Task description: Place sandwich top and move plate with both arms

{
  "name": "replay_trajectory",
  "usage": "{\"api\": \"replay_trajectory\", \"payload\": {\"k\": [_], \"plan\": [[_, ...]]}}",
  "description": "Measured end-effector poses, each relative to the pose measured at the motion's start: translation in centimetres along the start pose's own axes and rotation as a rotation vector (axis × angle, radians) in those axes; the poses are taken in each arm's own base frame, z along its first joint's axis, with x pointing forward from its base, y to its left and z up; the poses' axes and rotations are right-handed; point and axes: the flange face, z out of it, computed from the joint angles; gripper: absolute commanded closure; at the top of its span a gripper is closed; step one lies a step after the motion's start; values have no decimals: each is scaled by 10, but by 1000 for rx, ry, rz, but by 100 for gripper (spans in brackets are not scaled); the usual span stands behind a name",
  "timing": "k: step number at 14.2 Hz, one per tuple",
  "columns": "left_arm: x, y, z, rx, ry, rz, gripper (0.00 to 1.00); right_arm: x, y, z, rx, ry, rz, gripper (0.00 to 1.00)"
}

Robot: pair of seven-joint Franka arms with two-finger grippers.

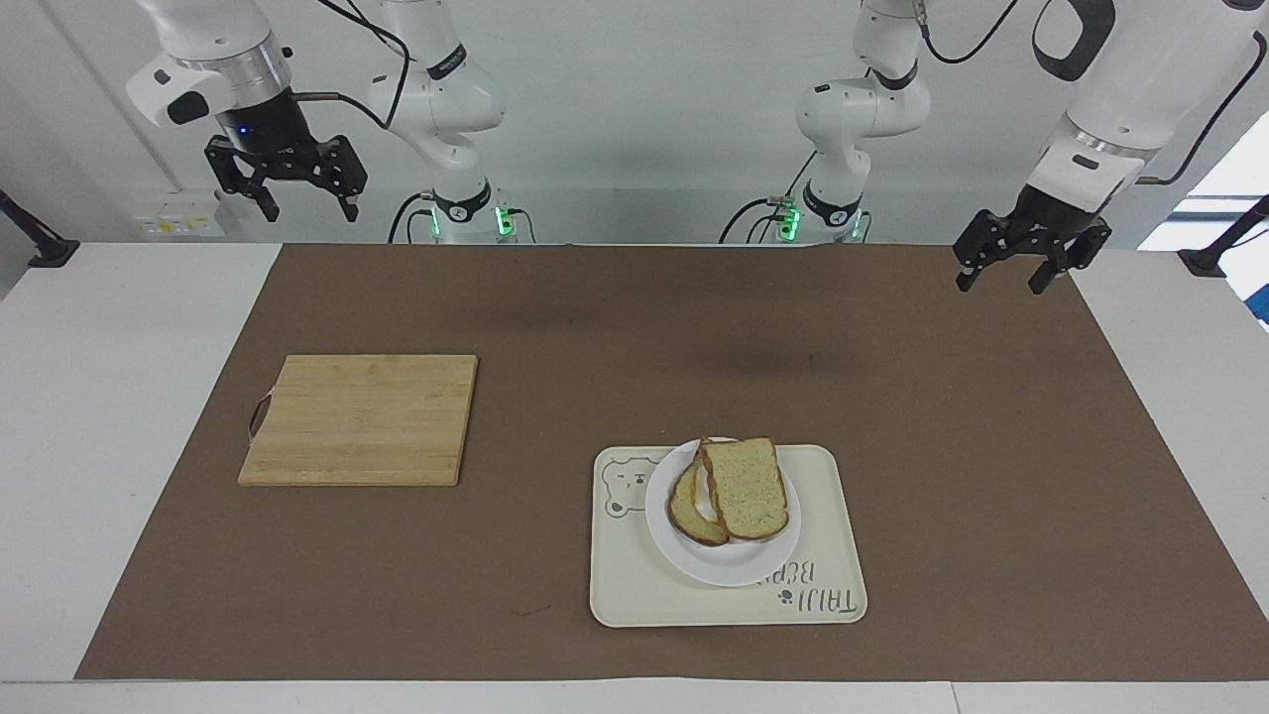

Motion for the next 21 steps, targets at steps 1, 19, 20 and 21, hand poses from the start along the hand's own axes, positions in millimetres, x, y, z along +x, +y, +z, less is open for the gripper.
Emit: {"api": "replay_trajectory", "payload": {"k": [1, 19, 20, 21], "plan": [[-2, 0, 1, 2, -20, 1, 0, 0, 0, 0, 0, 0, 0, 0], [-15, 21, -7, 11, -86, 45, 0, 0, 0, 0, 0, 0, 0, 0], [-15, 21, -7, 12, -88, 45, 0, 0, 0, 0, 0, 0, 0, 0], [-15, 21, -7, 12, -89, 44, 0, 0, 0, 0, 0, 0, 0, 0]]}}
